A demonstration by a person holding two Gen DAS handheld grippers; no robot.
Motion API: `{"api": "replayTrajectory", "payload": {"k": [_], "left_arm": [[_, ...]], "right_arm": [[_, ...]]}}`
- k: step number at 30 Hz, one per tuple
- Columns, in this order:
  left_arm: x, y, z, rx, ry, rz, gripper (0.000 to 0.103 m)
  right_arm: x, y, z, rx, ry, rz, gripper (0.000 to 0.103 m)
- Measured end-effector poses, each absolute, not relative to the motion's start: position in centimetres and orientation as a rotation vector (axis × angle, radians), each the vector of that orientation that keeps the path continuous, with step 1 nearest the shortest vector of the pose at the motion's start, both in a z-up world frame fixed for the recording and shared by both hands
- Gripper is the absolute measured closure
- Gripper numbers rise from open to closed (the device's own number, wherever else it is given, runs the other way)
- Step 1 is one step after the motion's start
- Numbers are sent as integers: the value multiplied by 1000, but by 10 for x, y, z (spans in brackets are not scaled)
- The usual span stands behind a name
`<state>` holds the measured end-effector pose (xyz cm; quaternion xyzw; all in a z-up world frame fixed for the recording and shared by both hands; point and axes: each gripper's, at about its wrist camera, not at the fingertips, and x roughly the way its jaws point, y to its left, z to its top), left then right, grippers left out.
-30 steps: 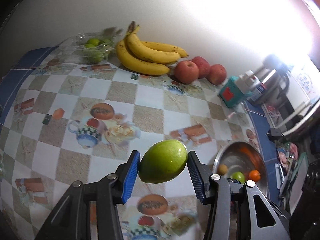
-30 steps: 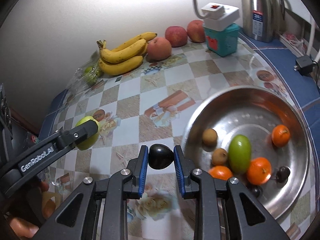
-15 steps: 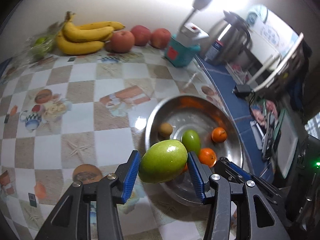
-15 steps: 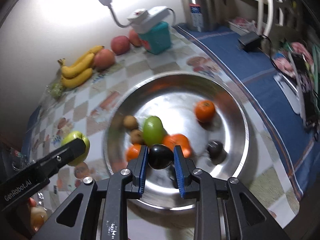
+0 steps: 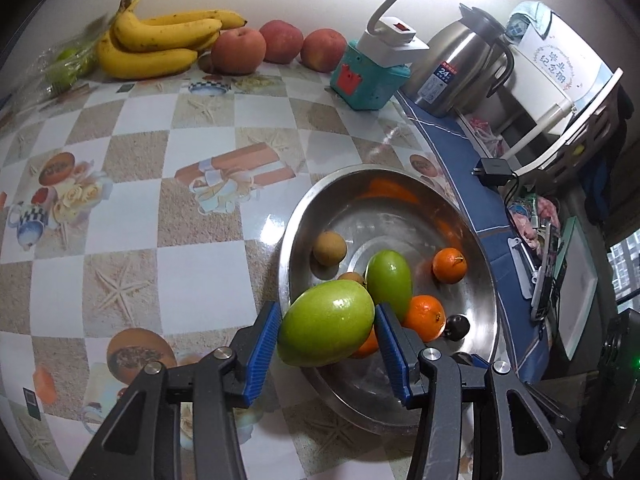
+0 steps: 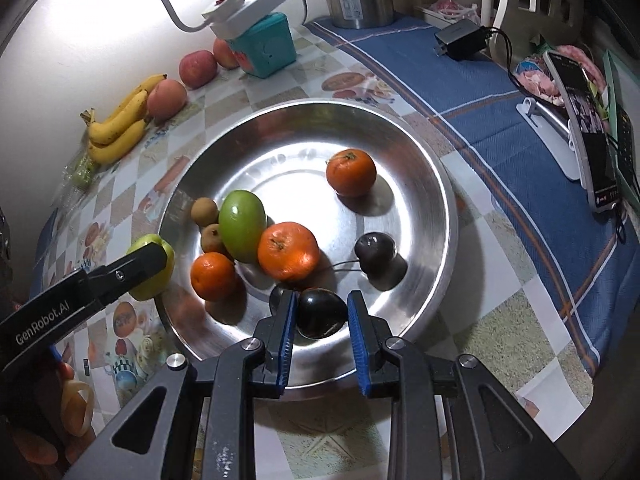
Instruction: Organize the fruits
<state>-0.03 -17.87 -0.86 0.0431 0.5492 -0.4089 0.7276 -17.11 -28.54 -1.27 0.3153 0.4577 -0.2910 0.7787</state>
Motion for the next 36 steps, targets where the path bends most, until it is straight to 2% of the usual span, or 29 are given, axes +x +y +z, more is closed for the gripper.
{"api": "replayTrajectory", "payload": {"k": [11,13,15,17,22,25,27,28,30,36], "left_arm": [[0,-174,-3,80,1210,-901,50],[-1,-170,0,102,1204,-879,46],[-1,-166,2,129,1196,-845,36],[-1,-161,3,162,1186,-789,34],[1,-144,-1,204,1193,-690,21],[0,-132,-2,242,1181,-617,19],[0,-120,-2,268,1172,-562,5],[-1,-117,-2,272,1168,-548,3],[-2,-107,1,276,1156,-522,3],[-11,-84,11,278,1132,-479,3]], "right_arm": [[-171,-286,-16,681,1005,-635,74],[-172,-286,-16,684,1002,-638,64],[-173,-286,-15,685,999,-639,59],[-174,-286,-15,684,997,-642,53],[-174,-282,-10,667,979,-627,28],[-172,-277,-7,652,963,-604,26],[-171,-273,-5,641,956,-589,25],[-170,-271,-4,632,957,-585,19],[-169,-267,-3,617,953,-577,8],[-168,-258,4,581,937,-561,6]]}}
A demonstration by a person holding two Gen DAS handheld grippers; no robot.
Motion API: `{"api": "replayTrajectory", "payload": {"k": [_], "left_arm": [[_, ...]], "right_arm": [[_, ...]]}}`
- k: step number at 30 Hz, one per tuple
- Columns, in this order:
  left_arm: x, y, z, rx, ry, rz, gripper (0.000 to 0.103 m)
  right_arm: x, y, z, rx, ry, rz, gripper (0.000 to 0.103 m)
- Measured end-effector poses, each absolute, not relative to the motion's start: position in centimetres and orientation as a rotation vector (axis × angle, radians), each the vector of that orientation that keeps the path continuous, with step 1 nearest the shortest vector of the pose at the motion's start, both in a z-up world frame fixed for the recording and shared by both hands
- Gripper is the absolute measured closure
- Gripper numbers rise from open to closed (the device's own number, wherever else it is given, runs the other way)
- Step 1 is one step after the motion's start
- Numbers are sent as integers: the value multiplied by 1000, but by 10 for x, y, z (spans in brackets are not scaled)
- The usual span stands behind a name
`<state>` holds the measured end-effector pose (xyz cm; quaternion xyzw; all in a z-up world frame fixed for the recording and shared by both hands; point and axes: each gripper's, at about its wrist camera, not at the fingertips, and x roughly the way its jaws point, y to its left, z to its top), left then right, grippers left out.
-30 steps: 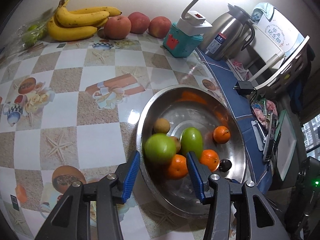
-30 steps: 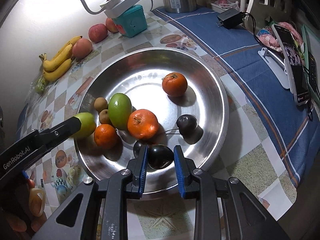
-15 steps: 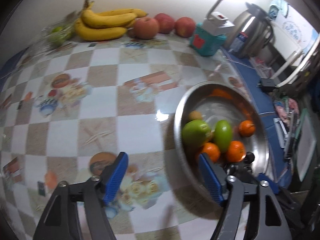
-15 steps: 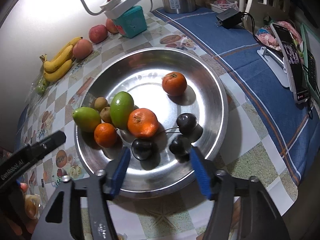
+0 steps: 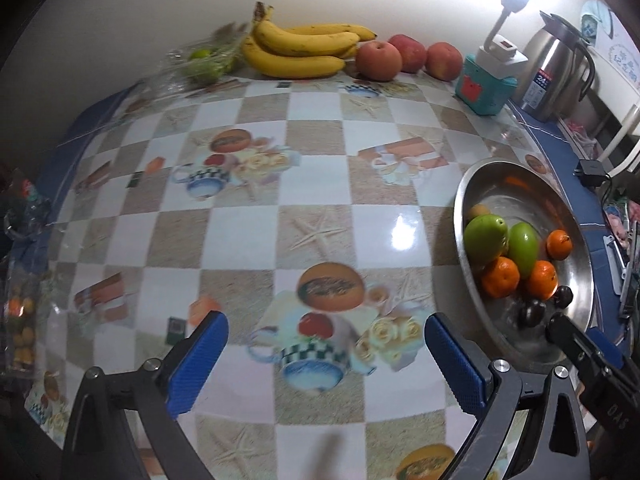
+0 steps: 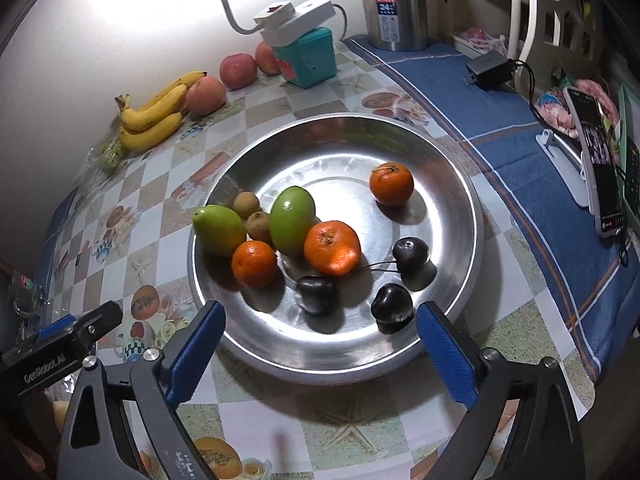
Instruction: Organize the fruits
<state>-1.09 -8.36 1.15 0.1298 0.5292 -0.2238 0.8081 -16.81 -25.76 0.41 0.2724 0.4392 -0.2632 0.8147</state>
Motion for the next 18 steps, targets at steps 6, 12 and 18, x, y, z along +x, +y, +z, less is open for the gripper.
{"api": "replayTrajectory", "payload": {"k": [6,12,18], "left_arm": [[-21,-69,19,307,1104,-415,3],[-27,-55,21,321,1103,-368,3],[-32,-47,22,312,1112,-362,3]], "right_arm": [[-165,-244,12,535,948,-530,6],[-163,-233,18,495,950,-518,6],[-165,-227,25,478,948,-512,6]]}}
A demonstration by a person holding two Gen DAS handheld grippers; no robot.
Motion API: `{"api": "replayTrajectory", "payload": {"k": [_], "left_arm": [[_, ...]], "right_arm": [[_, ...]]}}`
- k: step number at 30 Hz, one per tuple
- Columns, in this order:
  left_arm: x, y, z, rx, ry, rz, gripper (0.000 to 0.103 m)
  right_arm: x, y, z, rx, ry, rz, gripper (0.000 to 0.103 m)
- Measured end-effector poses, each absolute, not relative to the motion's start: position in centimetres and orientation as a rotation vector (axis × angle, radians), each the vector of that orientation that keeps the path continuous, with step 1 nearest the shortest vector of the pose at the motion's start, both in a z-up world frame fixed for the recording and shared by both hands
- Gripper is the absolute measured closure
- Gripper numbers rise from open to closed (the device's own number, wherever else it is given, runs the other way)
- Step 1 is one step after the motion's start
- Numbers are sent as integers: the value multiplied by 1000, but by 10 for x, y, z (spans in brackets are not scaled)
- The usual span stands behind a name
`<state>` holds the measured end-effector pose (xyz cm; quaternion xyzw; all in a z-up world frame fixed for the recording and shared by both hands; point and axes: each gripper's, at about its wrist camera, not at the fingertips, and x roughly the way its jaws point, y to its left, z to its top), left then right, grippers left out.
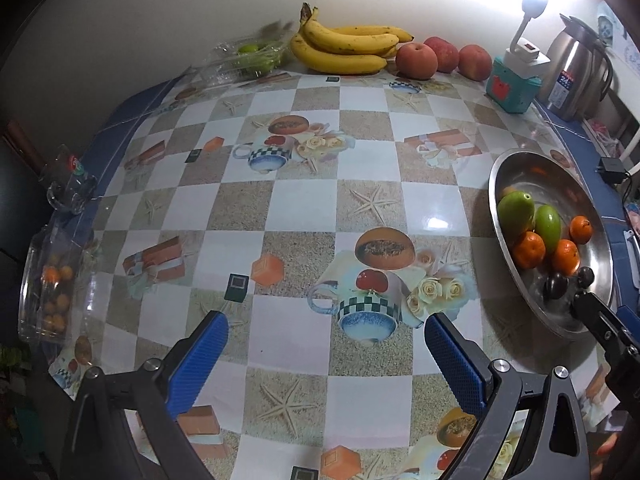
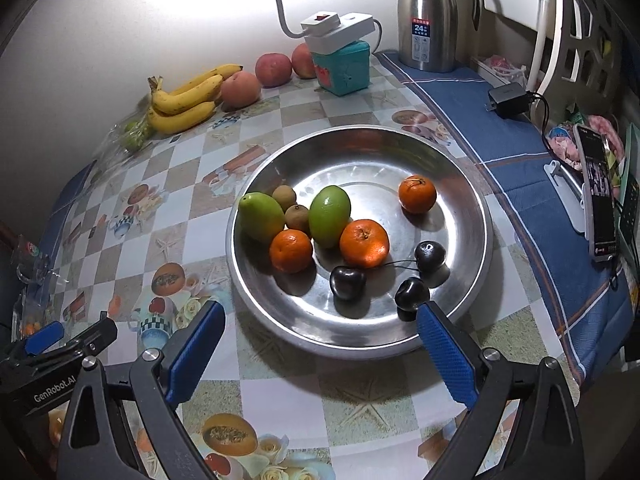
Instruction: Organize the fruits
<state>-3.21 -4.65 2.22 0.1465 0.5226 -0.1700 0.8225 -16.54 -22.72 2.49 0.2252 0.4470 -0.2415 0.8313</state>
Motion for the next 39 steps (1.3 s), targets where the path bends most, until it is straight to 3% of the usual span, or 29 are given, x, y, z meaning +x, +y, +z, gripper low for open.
{"api": "replayTrajectory", "payload": {"k": [39], "left_arm": [[-26,-44,17,273,1178,-394,3]], "right_arm": [[-157,-218,21,438,996,-503,6]]}}
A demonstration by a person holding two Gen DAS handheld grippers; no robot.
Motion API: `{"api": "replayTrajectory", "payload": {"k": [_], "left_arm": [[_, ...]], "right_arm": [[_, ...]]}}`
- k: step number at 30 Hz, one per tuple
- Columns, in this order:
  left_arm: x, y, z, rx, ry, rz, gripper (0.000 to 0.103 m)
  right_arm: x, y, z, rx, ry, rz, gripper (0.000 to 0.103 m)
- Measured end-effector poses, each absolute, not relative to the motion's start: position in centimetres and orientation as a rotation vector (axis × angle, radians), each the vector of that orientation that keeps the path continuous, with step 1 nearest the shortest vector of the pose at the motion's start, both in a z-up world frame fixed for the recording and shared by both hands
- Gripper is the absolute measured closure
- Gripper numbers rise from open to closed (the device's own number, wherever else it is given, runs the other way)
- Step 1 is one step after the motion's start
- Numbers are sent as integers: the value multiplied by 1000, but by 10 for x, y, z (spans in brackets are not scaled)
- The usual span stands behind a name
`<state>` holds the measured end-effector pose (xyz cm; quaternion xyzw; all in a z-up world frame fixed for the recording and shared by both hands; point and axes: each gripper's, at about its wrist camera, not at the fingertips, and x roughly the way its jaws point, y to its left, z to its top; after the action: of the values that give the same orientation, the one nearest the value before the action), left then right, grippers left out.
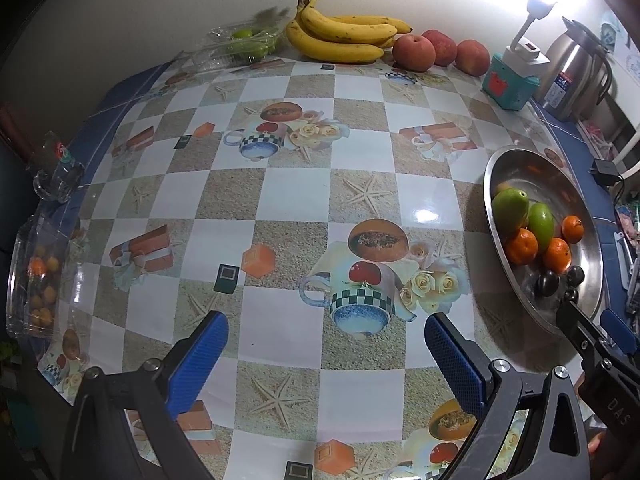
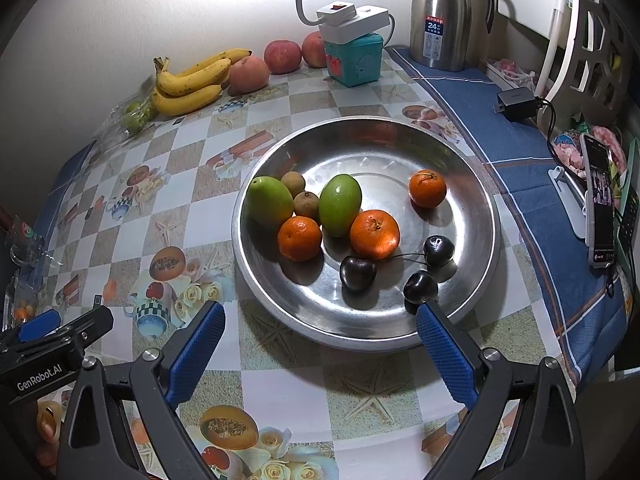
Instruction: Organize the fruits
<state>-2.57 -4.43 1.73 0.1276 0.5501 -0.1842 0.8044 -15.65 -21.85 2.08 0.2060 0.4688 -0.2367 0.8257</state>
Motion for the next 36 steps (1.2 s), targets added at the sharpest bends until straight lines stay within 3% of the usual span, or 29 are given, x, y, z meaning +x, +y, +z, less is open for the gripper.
{"api": "replayTrajectory", "payload": {"k": [36], "left_arm": [[-25,-45,10,250,1221,-418,3]], "right_arm": [[-156,-220,16,454,1012,-505,6]]}}
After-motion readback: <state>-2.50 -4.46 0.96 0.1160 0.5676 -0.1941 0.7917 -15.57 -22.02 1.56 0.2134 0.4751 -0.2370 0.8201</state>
